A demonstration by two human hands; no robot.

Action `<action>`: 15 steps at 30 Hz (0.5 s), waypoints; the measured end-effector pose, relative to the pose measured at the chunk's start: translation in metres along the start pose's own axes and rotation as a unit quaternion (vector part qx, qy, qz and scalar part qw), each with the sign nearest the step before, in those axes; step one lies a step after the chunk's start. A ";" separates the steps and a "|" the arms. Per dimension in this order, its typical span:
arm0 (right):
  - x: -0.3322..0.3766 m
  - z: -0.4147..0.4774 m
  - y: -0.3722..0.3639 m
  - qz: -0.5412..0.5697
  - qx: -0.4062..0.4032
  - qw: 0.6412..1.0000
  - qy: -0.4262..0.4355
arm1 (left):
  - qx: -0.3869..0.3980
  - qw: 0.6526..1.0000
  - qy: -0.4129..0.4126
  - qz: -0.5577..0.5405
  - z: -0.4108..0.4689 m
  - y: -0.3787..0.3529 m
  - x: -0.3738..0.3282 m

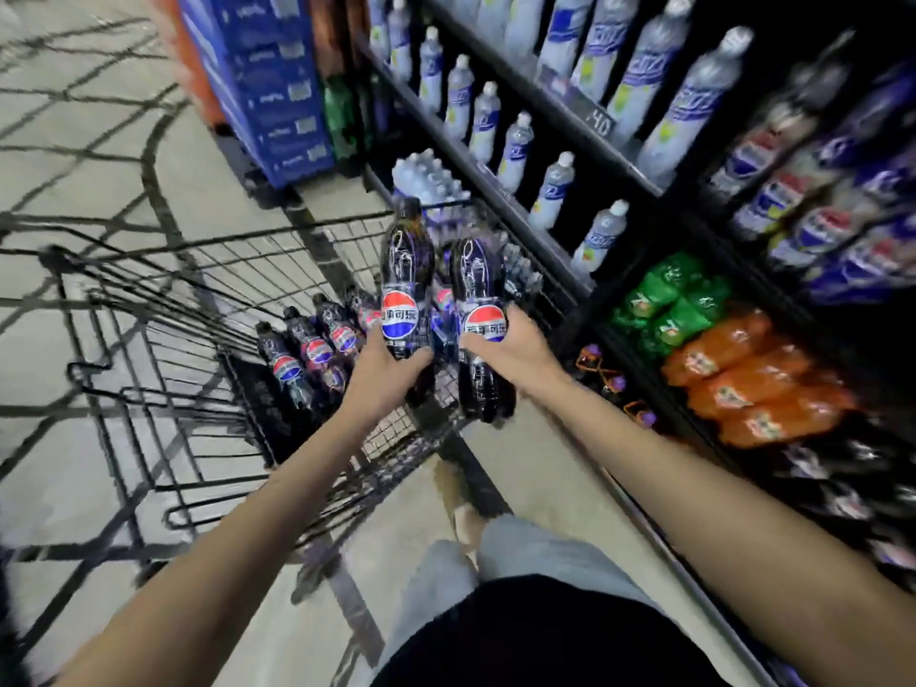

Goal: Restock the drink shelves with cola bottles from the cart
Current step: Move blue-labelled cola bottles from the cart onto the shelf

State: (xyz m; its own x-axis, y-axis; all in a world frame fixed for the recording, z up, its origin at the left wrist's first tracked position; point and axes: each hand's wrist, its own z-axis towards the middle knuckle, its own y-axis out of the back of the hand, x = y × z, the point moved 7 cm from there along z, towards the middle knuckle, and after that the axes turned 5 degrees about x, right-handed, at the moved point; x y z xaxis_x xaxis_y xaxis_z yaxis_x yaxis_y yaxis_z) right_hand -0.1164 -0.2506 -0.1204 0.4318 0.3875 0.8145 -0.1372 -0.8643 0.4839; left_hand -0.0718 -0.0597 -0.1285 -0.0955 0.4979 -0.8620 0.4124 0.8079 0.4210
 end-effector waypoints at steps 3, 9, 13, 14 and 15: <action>-0.015 -0.034 0.046 0.001 -0.049 0.999 -0.010 | 0.044 0.998 -0.038 -0.006 -0.012 -0.037 -0.030; -0.076 -0.093 0.131 0.034 -0.133 0.989 -0.047 | 0.153 0.984 -0.092 0.007 -0.042 -0.127 -0.073; -0.127 -0.134 0.185 0.067 -0.185 0.978 -0.076 | 0.215 0.971 -0.093 0.041 -0.059 -0.200 -0.090; -0.142 -0.145 0.200 0.075 -0.197 0.974 -0.083 | 0.236 0.967 -0.084 0.049 -0.064 -0.220 -0.093; -0.156 -0.155 0.214 0.082 -0.209 0.970 -0.091 | 0.254 0.962 -0.079 0.058 -0.069 -0.241 -0.098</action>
State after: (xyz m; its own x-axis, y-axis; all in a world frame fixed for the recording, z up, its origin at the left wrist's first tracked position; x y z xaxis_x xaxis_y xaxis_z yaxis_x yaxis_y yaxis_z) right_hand -0.3514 -0.4466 -0.0946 0.5182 0.1591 0.8403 -0.5505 -0.6899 0.4701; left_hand -0.2245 -0.2811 -0.1259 0.1002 0.4881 -0.8670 0.8056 0.4716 0.3585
